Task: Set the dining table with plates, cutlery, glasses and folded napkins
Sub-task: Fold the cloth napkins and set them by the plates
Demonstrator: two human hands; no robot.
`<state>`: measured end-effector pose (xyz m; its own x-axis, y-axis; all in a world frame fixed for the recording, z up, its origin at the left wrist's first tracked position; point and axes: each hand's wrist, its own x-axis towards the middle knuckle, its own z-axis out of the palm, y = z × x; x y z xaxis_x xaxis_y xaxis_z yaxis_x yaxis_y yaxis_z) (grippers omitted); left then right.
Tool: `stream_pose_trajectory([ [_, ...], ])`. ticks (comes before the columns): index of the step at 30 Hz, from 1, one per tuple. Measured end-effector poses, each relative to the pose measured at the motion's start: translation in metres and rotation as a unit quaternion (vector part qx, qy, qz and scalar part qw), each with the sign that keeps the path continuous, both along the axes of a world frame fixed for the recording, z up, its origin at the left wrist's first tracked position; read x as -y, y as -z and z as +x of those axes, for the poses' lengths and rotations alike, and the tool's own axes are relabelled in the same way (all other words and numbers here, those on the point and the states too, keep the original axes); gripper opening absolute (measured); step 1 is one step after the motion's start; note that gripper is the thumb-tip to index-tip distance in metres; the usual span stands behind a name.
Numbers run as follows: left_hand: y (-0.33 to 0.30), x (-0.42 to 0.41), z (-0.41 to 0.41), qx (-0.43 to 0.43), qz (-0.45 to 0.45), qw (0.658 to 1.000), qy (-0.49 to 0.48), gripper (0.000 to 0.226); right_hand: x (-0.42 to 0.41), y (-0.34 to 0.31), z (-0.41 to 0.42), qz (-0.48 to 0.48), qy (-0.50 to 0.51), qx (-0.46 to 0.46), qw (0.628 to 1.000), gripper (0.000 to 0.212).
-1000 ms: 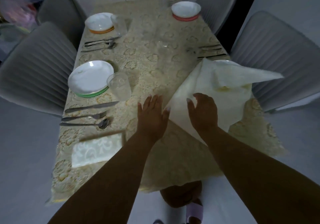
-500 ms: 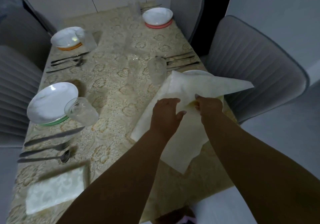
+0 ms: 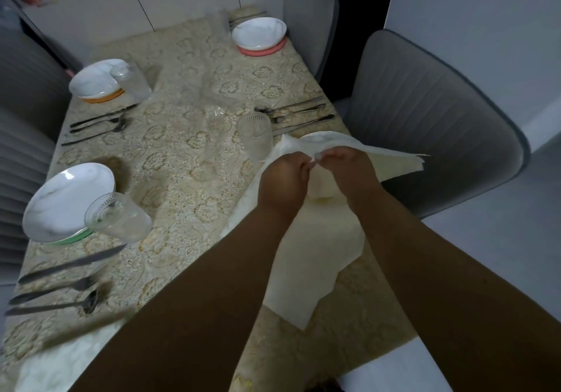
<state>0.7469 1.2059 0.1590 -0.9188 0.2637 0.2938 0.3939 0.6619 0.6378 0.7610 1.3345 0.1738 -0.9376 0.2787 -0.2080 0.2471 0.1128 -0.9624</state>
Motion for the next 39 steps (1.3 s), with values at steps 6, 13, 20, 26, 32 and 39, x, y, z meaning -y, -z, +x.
stream_pose_trajectory([
  [6,-0.029,0.015,-0.021,0.182,0.186,0.964,-0.055,0.02,-0.011,-0.005,-0.006,0.029,-0.052,-0.071,0.996,0.013],
  [13,-0.055,0.026,-0.021,0.282,0.334,0.897,-0.07,0.03,0.0,-0.021,-0.011,0.064,-0.083,-0.096,0.99,0.021],
  [20,-0.111,0.056,-0.034,0.282,0.478,0.822,-0.127,0.031,0.015,-0.017,-0.011,0.172,-0.219,-0.035,0.96,0.031],
  [26,-0.123,0.081,-0.022,0.312,0.499,0.802,-0.103,0.048,0.044,-0.01,-0.013,0.344,-0.381,0.042,0.857,0.047],
  [32,-0.121,0.111,-0.014,0.302,0.513,0.798,-0.094,0.04,0.059,-0.018,-0.014,0.417,-0.322,-0.021,0.85,0.049],
  [39,-0.111,0.182,-0.03,0.215,0.522,0.778,-0.275,0.043,0.042,-0.005,-0.02,0.318,-0.305,0.112,0.891,0.049],
])
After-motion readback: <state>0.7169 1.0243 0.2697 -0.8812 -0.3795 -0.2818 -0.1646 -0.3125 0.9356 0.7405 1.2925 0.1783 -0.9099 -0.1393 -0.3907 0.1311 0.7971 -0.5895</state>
